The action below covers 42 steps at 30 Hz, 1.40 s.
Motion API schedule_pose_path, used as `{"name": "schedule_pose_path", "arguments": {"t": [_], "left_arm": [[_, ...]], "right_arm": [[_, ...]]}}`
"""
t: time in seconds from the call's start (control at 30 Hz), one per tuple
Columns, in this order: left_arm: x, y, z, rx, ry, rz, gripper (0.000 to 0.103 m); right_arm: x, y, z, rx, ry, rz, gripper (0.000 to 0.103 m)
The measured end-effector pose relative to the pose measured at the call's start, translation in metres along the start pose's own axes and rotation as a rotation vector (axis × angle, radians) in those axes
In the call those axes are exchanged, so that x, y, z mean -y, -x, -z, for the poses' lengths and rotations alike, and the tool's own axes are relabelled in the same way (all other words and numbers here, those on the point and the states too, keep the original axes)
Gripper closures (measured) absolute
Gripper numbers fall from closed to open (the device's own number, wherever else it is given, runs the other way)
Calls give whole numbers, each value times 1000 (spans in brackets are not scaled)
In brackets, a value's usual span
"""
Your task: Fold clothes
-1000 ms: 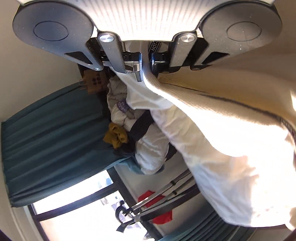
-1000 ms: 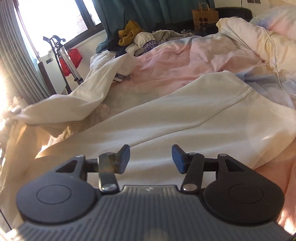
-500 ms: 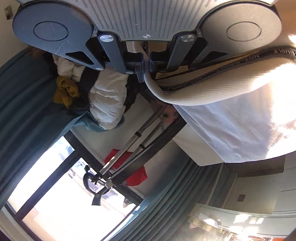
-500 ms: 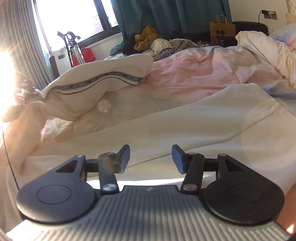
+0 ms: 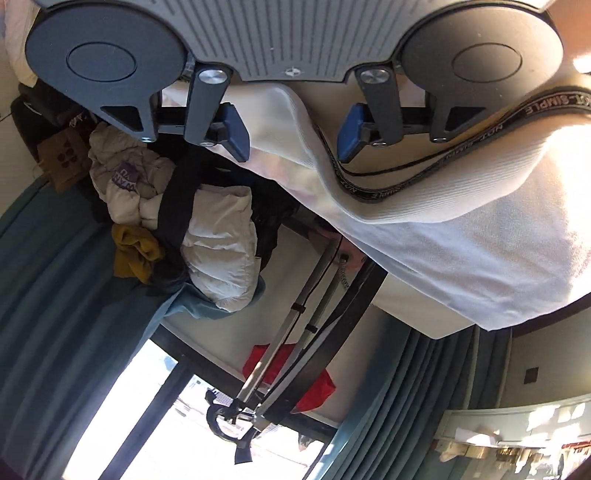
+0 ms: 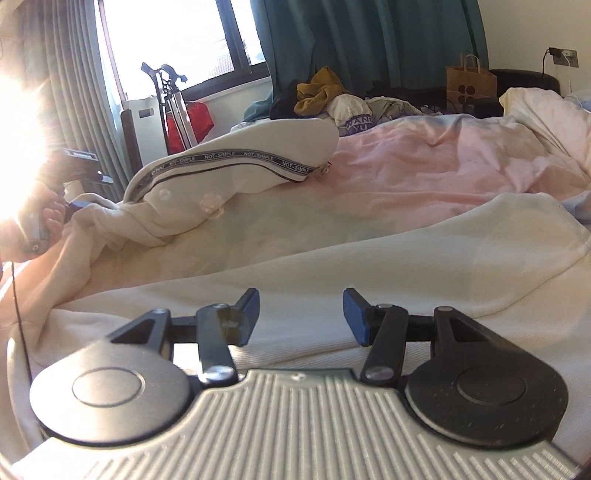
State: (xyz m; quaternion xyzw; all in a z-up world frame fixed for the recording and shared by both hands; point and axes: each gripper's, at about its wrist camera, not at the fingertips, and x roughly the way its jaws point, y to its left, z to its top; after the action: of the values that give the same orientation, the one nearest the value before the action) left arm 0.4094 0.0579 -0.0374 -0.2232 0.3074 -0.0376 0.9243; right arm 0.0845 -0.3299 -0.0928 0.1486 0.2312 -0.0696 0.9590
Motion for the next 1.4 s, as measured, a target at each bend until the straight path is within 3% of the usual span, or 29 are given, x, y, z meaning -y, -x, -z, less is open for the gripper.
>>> {"name": "schedule_pose_path", "arguments": {"t": [0.1,0.43,0.73,0.97,1.2,1.4], "left_arm": [[20,37,16,-19,-70,8,39],[62,167,109,-68,-187,43,37],[45,251,168,-70,-290,-3,38],[20,272,187,-54,-349,-23,38],[-5,260,198,-66,-335,13,38],[-9,252,206,-44,-398,10,35]], "right_arm": [[-5,10,-1,27,34,-14,49],[-11,40,-3,85,79,-92,49],[-13,62,-4,107,74,-117,49],[-13,55,-1,88,88,-91,49],[-17,49,3,70,106,-77,49],[0,32,-17,-2,-59,-95,49]]}}
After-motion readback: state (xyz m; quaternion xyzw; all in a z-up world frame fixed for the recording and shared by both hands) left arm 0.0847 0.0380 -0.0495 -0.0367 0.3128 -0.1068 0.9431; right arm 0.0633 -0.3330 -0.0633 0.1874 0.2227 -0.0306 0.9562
